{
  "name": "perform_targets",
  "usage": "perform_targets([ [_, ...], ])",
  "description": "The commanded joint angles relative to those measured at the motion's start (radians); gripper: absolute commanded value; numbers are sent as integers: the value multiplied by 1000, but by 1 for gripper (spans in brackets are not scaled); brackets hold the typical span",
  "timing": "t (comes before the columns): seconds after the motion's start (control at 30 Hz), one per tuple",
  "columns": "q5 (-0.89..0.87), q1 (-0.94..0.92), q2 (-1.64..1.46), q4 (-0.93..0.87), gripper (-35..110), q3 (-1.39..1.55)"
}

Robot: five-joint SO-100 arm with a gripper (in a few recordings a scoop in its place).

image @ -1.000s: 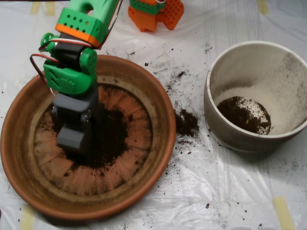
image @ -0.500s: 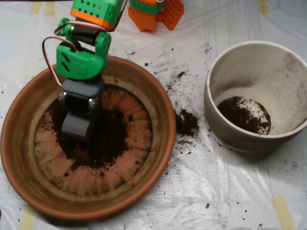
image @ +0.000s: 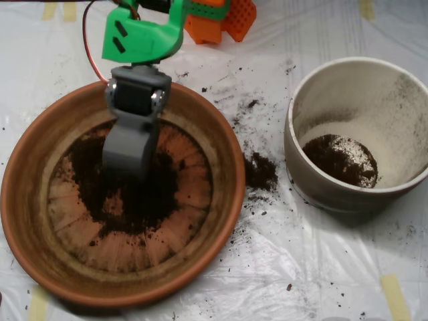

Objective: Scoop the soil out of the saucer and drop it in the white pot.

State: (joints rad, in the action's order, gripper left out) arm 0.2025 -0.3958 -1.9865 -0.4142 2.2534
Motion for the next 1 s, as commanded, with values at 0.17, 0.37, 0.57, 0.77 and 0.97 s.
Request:
perform_targets([
  [0.17,-38,107,-258,-183,-1,-106],
  [0.37,-58,192,-314,-284,-1,-196],
  [0.57,-80,293,-311,-400,-1,-356],
  [0.77,-112,403,-235,-491,-1,-518],
  [0.97,-135,552,-110,-563,-1,-661],
])
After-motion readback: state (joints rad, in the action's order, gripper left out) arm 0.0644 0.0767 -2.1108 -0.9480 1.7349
